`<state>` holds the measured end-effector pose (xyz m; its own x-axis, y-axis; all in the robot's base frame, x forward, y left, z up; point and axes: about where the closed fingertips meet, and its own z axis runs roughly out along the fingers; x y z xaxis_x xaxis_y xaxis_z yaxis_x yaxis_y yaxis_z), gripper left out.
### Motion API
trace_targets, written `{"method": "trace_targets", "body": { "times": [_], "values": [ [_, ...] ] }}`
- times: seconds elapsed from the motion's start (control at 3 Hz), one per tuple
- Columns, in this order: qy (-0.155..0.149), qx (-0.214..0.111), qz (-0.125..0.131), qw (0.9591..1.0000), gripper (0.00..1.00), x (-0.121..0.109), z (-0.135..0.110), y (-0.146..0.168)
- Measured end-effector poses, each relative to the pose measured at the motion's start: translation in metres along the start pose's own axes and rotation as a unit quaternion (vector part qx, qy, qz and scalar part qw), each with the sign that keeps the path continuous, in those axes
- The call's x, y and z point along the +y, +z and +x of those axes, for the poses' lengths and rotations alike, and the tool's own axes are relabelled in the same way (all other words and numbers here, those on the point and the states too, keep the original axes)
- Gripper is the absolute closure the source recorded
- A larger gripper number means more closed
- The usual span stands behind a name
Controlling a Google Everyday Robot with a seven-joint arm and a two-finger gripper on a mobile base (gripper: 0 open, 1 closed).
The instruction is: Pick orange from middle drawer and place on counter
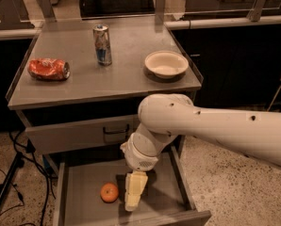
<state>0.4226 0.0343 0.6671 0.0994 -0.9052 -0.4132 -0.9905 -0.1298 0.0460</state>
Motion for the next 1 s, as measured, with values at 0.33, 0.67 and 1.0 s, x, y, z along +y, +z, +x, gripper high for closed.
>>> {"method": "trace_targets", "body": {
  "times": [0.33, 0.67, 1.0],
  "values": [
    [-0.02, -0.026, -0.027, 0.9991, 0.0, 0.003, -0.021, 0.045],
    [-0.019, -0.025, -0.028, 0.9991, 0.0, 0.004, -0.02, 0.046],
    [0.004, -0.008, -0.028, 0.9996, 0.0, 0.001, -0.019, 0.068]
  ]
}}
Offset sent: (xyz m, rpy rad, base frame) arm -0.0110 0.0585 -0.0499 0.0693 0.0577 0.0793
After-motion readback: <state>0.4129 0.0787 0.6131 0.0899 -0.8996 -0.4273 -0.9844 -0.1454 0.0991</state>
